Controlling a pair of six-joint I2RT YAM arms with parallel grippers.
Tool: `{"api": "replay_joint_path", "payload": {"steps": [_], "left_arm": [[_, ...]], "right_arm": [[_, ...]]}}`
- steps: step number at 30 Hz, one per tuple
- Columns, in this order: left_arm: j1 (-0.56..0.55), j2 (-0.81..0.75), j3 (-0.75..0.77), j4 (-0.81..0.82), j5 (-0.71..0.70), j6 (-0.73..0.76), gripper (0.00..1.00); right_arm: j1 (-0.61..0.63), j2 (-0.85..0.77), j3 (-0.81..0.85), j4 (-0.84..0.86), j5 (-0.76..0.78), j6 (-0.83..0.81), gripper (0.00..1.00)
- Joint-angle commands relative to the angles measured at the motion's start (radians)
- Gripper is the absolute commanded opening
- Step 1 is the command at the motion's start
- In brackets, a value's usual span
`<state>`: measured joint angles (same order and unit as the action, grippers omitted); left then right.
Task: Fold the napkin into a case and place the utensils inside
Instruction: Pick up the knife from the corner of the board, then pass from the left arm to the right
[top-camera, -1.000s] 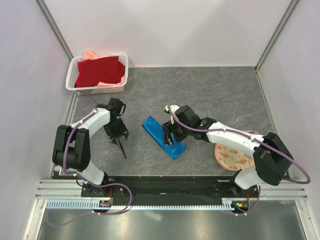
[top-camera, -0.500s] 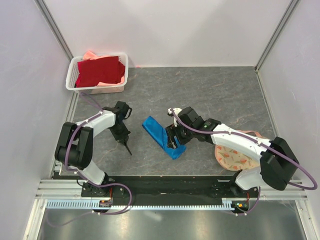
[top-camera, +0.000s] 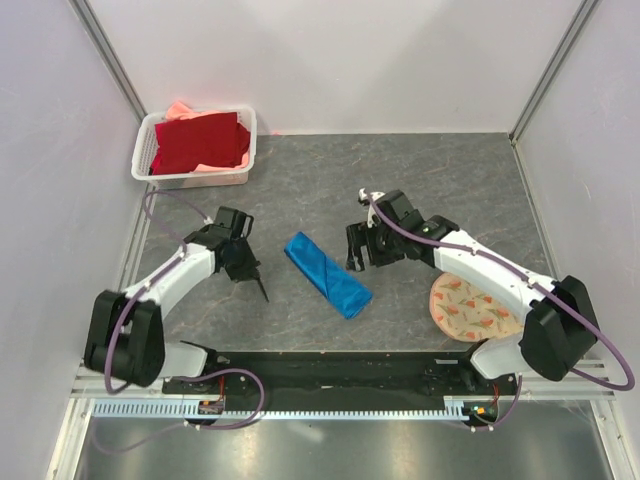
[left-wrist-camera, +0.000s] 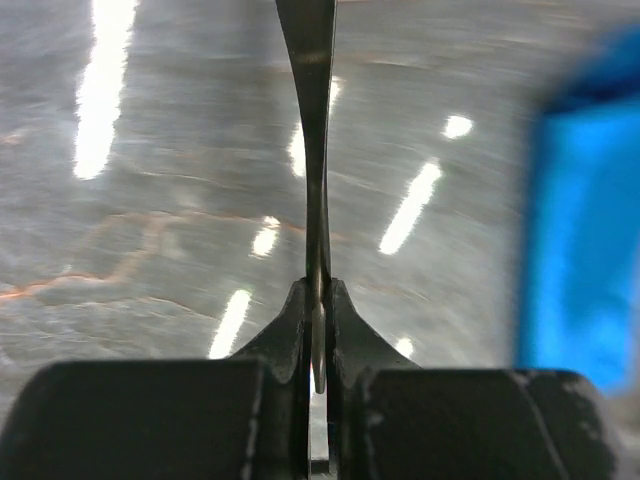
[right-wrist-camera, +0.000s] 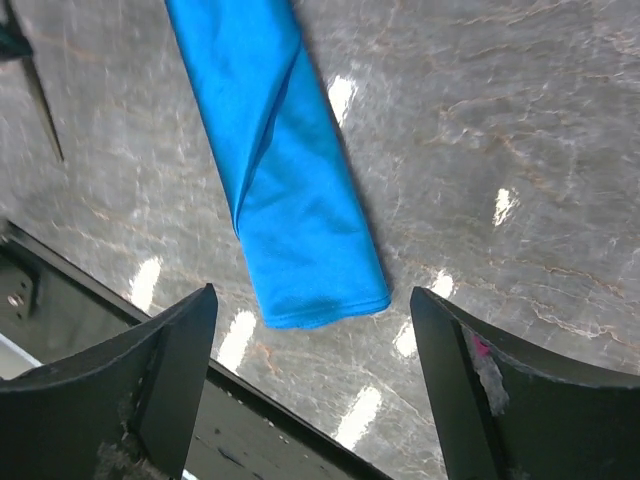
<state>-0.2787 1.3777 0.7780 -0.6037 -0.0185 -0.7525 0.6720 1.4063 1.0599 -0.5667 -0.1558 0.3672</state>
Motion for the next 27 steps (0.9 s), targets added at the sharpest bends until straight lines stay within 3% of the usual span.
{"api": "replay_joint_path", "payload": {"steps": [1, 5, 10, 20, 23, 27], "left_arm": [[-0.031, -0.167, 0.013, 0.11, 0.149, 0.128, 0.02], [-0.115, -0.204, 0.058, 0.116, 0.279, 0.211, 0.02], [-0.342, -0.201, 0.121, 0.154, 0.275, 0.269, 0.02], [-0.565, -0.167, 0.17, 0.226, 0.117, 0.369, 0.02], [-0.605, -0.14, 0.201, 0.196, 0.057, 0.377, 0.02], [-0.651, -0.105, 0.244, 0.151, -0.035, 0.404, 0.02]], "right_arm": [[-0.018, 0.013, 0.055, 0.039, -0.017, 0.094, 0.89], [-0.018, 0.026, 0.057, 0.126, -0.082, 0.159, 0.91], [-0.048, 0.031, 0.066, 0.185, -0.165, 0.194, 0.92], [-0.16, 0.014, 0.034, 0.289, -0.3, 0.299, 0.88], [-0.166, 0.034, 0.037, 0.312, -0.35, 0.296, 0.84], [-0.166, 0.068, 0.012, 0.349, -0.409, 0.302, 0.72]]}}
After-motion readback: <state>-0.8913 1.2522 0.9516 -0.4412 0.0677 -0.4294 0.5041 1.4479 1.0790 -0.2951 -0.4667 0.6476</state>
